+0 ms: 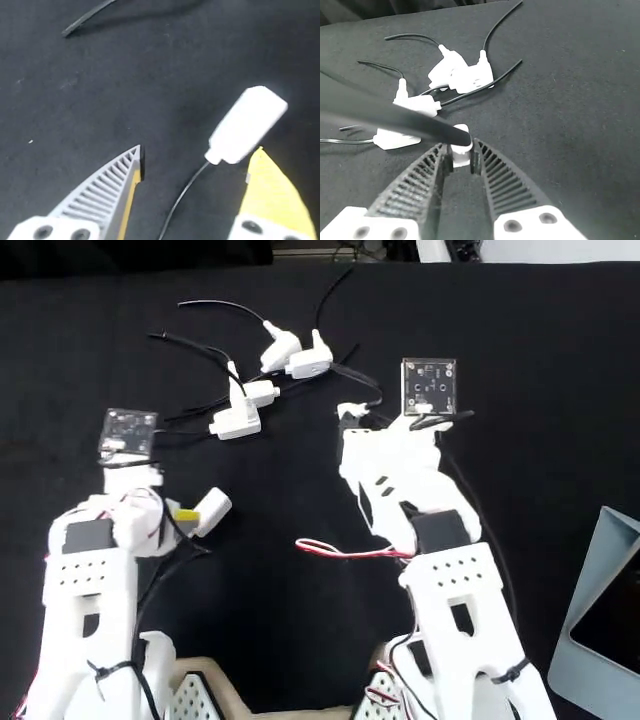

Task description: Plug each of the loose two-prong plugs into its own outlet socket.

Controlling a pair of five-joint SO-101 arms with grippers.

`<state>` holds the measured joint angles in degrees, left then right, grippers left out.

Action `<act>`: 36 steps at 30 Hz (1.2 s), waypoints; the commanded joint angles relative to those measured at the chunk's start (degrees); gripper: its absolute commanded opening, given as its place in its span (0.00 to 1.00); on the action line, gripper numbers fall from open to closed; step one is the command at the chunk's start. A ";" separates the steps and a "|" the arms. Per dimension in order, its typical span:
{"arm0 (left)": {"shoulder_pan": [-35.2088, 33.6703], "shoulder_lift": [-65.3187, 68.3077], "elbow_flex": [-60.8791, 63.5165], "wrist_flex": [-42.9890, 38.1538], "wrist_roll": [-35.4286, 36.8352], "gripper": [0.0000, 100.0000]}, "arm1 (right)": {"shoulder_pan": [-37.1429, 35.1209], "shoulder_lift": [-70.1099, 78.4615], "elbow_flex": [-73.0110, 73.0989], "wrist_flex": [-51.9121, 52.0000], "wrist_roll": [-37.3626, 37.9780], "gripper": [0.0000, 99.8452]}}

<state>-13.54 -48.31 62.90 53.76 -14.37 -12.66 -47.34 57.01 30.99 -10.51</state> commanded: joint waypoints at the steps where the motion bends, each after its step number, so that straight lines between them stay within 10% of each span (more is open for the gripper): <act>1: 6.20 -1.23 -1.63 -1.05 0.62 0.33 | -0.70 -0.92 -0.48 -0.97 0.26 0.01; 15: 0.92 14.42 2.33 -20.31 -2.29 0.33 | -0.79 -0.92 0.04 -0.88 0.53 0.01; 27: -6.20 32.79 -24.57 -1.05 -2.11 0.33 | -5.54 -0.84 0.84 -1.05 0.62 0.01; 36: -0.75 36.48 -24.57 -6.77 -2.20 0.33 | -5.63 -0.84 1.19 -0.88 0.62 0.01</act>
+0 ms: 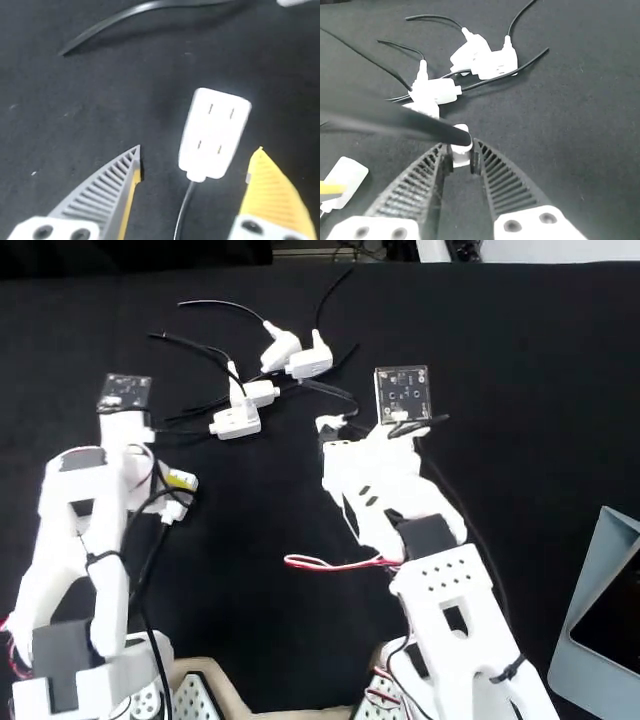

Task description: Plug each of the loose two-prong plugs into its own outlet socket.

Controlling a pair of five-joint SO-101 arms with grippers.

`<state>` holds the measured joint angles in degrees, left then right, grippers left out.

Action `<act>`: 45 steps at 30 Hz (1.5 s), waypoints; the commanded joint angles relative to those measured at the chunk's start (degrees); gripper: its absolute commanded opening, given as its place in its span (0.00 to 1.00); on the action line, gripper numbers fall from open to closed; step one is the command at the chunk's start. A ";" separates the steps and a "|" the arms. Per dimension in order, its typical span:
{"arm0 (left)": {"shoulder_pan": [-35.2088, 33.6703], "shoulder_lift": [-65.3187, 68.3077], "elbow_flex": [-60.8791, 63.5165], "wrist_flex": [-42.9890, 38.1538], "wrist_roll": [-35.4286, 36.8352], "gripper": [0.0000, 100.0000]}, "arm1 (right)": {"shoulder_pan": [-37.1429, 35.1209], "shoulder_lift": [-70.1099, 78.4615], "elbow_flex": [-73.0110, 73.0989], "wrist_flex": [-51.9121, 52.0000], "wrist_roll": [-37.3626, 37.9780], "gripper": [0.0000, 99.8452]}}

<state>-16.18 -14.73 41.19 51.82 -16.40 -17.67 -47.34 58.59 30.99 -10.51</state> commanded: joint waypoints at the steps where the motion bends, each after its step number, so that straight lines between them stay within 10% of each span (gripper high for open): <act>1: 1.80 5.19 -3.12 -6.77 -0.18 0.33 | -0.53 -0.84 -0.40 -0.88 0.62 0.01; 12: 5.14 19.43 -14.37 -1.67 -0.62 0.13 | 0.70 -0.84 -0.48 -0.88 0.62 0.01; 31: 25.98 2.20 3.56 -1.14 -6.77 0.13 | 3.43 -0.92 -0.57 -0.97 1.76 0.01; 37: 21.76 -3.78 5.23 -1.05 -7.12 0.33 | 3.43 -0.92 -0.40 -0.97 2.90 0.01; 45: 16.13 -12.66 4.79 4.13 -7.74 0.33 | 3.08 -0.92 -0.40 -0.79 3.08 0.01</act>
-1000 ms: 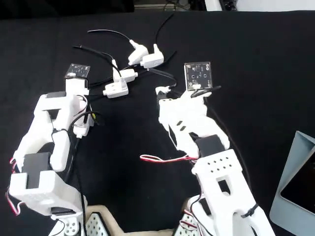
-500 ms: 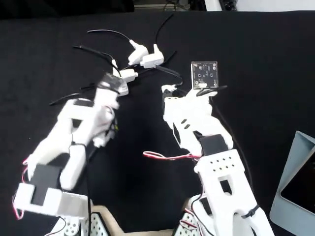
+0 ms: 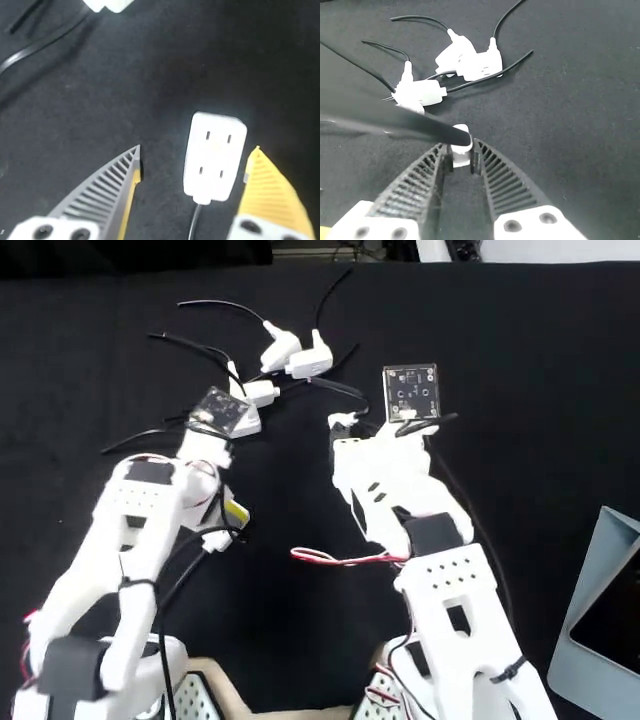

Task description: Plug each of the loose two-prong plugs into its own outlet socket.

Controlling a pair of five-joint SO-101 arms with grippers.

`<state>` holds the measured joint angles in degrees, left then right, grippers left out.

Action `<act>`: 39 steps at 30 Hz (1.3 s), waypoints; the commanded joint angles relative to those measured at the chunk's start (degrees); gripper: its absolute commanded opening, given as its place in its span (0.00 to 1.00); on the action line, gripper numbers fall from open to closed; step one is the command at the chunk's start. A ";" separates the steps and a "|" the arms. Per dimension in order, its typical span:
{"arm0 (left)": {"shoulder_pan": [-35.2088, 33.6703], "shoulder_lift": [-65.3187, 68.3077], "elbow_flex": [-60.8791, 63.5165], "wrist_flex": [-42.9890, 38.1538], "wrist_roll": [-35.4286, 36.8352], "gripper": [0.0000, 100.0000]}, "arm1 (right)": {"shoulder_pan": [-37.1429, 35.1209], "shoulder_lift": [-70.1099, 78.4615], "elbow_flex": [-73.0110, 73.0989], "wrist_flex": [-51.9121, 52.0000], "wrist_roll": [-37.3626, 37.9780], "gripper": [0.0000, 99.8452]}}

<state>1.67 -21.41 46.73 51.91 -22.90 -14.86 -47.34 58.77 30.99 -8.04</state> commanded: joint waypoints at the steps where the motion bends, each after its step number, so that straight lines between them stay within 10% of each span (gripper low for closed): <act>1: -2.77 -7.65 -0.75 5.01 -1.05 0.33 | 0.18 -0.92 -0.66 -0.79 0.88 0.01; 19: -31.25 -30.07 21.14 -6.68 20.92 0.33 | -21.19 22.90 -10.42 -1.49 10.81 0.01; 39: -32.13 -31.21 23.96 -7.03 20.84 0.33 | -28.22 34.07 -13.76 -7.38 17.93 0.01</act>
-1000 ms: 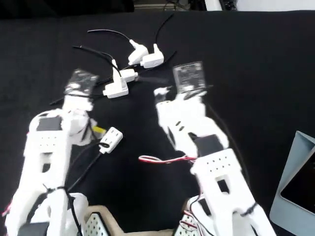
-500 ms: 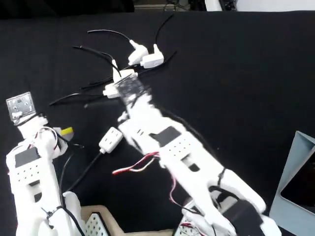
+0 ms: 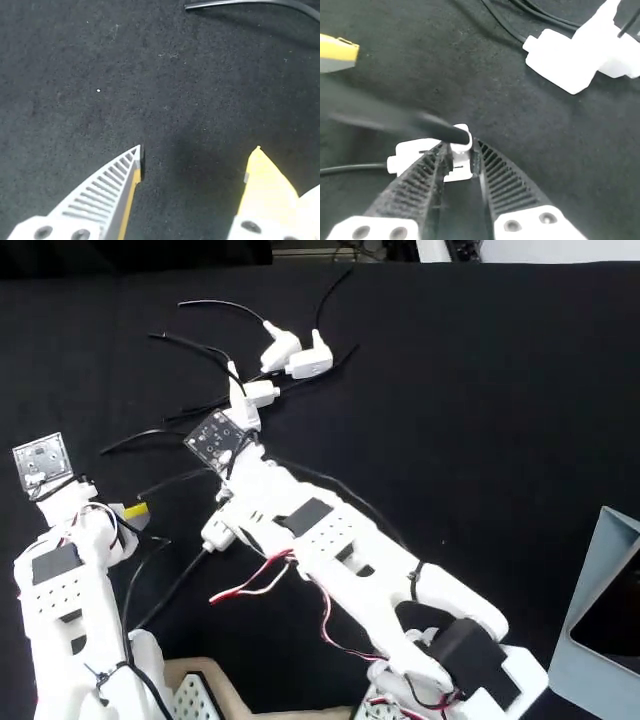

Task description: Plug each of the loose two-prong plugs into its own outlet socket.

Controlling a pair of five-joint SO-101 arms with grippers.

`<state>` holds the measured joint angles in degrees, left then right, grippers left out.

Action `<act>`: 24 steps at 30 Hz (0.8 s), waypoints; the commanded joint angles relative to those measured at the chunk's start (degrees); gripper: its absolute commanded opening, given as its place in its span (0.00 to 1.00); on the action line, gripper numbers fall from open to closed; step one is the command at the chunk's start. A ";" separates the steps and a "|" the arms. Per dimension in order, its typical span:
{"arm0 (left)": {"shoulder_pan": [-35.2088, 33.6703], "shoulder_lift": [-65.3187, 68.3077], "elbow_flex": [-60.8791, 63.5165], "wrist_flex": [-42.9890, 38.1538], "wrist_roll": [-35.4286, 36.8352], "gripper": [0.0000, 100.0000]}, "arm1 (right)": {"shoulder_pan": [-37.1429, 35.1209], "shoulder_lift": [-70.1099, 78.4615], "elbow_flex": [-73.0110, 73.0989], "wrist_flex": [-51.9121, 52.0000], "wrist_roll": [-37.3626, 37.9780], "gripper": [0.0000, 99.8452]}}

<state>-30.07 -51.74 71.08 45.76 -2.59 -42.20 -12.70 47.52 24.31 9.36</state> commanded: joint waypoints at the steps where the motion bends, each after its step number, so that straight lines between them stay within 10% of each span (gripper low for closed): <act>1: -0.40 -0.79 -0.40 -0.88 0.53 0.33 | -0.88 -1.01 -2.33 -0.62 0.53 0.01; 24: -0.31 -0.62 -0.31 -0.88 0.53 0.33 | 2.02 1.10 -1.89 2.99 0.53 0.01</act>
<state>-30.07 -51.74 71.08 45.76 -2.59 -40.97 -11.91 47.34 26.42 9.36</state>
